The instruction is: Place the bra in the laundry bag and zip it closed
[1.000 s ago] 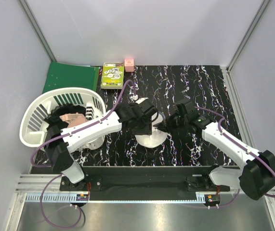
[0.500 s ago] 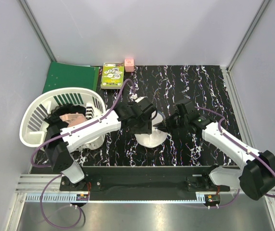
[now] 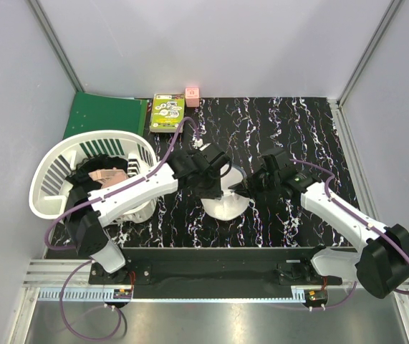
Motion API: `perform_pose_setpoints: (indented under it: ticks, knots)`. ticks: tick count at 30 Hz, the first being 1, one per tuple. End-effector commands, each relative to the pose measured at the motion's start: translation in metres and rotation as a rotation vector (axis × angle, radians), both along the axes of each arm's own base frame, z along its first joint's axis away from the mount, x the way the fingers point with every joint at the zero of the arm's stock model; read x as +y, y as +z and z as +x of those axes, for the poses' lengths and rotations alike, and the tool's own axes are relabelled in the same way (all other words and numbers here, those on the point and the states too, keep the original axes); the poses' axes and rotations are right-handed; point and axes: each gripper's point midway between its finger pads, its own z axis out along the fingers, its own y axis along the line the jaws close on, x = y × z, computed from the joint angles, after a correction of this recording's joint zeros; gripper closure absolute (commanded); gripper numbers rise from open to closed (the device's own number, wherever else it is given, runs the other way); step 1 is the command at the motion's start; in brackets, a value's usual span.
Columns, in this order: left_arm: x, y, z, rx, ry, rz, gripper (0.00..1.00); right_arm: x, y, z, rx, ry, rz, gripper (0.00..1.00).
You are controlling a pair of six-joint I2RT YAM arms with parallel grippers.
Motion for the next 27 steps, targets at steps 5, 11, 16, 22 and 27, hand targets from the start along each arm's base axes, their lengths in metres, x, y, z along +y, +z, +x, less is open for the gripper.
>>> perform_pose_setpoints:
  ticks: [5,11,16,22,27]
  knots:
    - [-0.002,0.018,-0.004,-0.030,-0.017,-0.084,0.72,-0.002,0.010,0.001,-0.024,-0.005,0.020,1.00]
    - [0.003,0.030,-0.013,-0.059,-0.023,-0.120,0.66,-0.002,0.010,0.003,-0.021,-0.008,0.021,1.00]
    - [-0.002,0.026,-0.017,-0.049,-0.037,-0.141,0.70,-0.001,0.011,0.004,-0.024,-0.009,0.024,1.00]
    - [-0.008,0.017,-0.018,-0.035,-0.053,-0.146,0.72,-0.002,0.011,0.005,-0.024,-0.019,0.026,1.00]
    - [-0.011,0.009,-0.015,-0.035,-0.067,-0.131,0.71,-0.003,0.012,0.003,-0.023,-0.023,0.029,1.00]
